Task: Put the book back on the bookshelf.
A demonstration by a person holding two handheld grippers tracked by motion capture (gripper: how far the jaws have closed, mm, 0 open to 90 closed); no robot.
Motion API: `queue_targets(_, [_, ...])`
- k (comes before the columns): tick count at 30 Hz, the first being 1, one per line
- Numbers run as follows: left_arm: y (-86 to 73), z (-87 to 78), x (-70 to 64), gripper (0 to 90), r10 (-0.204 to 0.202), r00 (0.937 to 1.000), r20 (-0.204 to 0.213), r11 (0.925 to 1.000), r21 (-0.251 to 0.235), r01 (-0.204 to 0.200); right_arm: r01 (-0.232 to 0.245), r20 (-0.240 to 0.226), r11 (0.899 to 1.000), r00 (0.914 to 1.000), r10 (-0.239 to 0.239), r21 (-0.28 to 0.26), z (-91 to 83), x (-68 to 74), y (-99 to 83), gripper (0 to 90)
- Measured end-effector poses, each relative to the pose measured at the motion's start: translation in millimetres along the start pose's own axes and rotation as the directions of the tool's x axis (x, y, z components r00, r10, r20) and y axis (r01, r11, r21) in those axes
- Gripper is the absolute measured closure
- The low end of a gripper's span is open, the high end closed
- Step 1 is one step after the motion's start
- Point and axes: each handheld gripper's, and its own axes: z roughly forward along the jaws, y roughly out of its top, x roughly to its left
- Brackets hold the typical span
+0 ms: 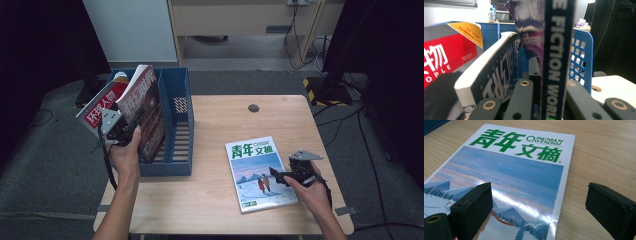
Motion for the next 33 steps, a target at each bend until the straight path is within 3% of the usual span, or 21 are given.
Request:
queue_targets(20, [-21.9,-0.2,7.1,83.8,-0.012,0.9999,0.004,0.9999,-0.009,0.012,0.005,-0.003,1.000,1.0000,-0.005,0.008,1.6,0.4,-1.2,7.7])
queue_targets(25, [-26.8,-0.8,4.7,83.8,0.013,0.9999,0.008,0.9998,0.016,-0.013,0.004,-0.004,1.000,1.0000,-0.004,0.010,2.0,0.8,-1.3,7.7])
queue_targets(33, [-36.3,-3.3,6.6,83.6,0.009,1.0000,0.004,0.9995,0.031,-0.009,0.001,-0.005,1.000,1.0000,-0.001,0.011,2.4,1.8,-1.4,7.7])
